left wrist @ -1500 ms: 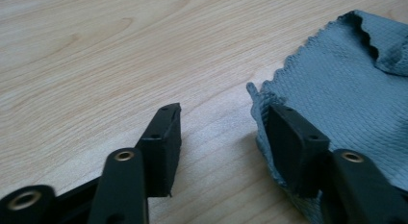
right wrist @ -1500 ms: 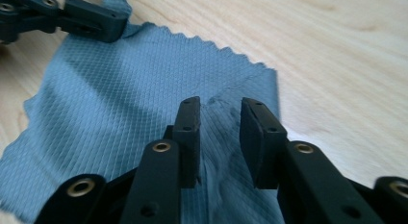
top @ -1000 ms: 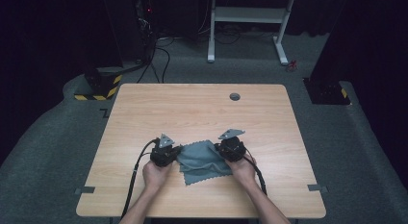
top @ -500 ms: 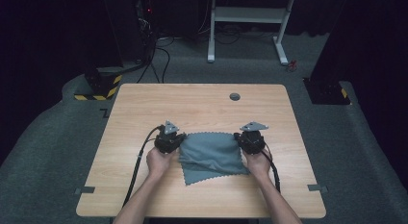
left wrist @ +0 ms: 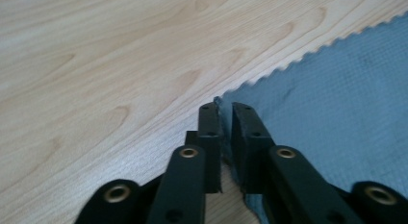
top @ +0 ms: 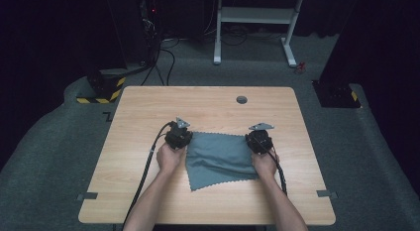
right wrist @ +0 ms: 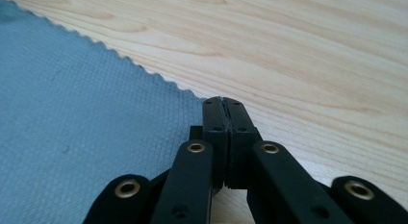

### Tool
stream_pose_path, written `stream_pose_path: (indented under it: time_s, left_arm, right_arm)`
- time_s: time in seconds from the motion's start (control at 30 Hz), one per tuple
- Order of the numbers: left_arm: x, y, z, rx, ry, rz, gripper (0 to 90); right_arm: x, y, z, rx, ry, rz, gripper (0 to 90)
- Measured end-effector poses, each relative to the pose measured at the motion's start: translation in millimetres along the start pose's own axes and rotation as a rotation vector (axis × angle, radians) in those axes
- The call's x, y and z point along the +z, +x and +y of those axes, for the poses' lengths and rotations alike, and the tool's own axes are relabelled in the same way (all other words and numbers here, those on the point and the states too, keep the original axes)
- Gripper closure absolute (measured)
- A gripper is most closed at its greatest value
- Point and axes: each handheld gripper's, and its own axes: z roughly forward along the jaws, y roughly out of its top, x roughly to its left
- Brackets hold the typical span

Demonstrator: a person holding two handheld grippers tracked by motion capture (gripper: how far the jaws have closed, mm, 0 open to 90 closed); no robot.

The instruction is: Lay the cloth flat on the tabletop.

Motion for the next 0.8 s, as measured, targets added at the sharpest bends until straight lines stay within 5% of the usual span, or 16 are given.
stream_pose_path:
  time_s: [0.1, 0.2, 0.27, 0.33, 0.5, 0.63, 0.8]
  left_arm:
    - [-6.2, 1.8, -1.2, -0.003, 0.003, 0.022, 69.7]
    - [-18.6, 1.4, -2.9, -0.029, -0.024, -0.019, 60.1]
    - [-26.2, -3.3, -6.2, -0.006, -0.026, -0.042, 57.6]
    - [-31.6, -11.1, -12.6, 0.035, -0.016, -0.059, 57.7]
    - [-24.6, -17.4, -17.8, 0.064, 0.016, -0.061, 59.8]
    - [-20.4, -17.1, -18.9, 0.050, 0.015, -0.053, 59.9]
    - [-19.2, -18.0, -16.0, 0.115, 0.017, -0.007, 58.9]
  right_arm:
    - [1.7, -4.2, -1.3, 0.003, 0.006, -0.015, 83.4]
    - [-0.4, -9.2, -1.8, 0.028, -0.005, -0.022, 78.6]
    - [-5.6, -10.1, -1.0, 0.033, -0.020, -0.009, 78.9]
    - [-11.0, -3.9, -0.3, -0.011, -0.019, 0.014, 79.9]
    - [-3.7, -0.8, -2.7, -0.030, 0.024, 0.023, 82.7]
    - [3.3, -1.0, -5.4, -0.041, 0.060, 0.017, 84.4]
    - [7.1, -5.3, -4.2, -0.035, 0.043, 0.005, 86.4]
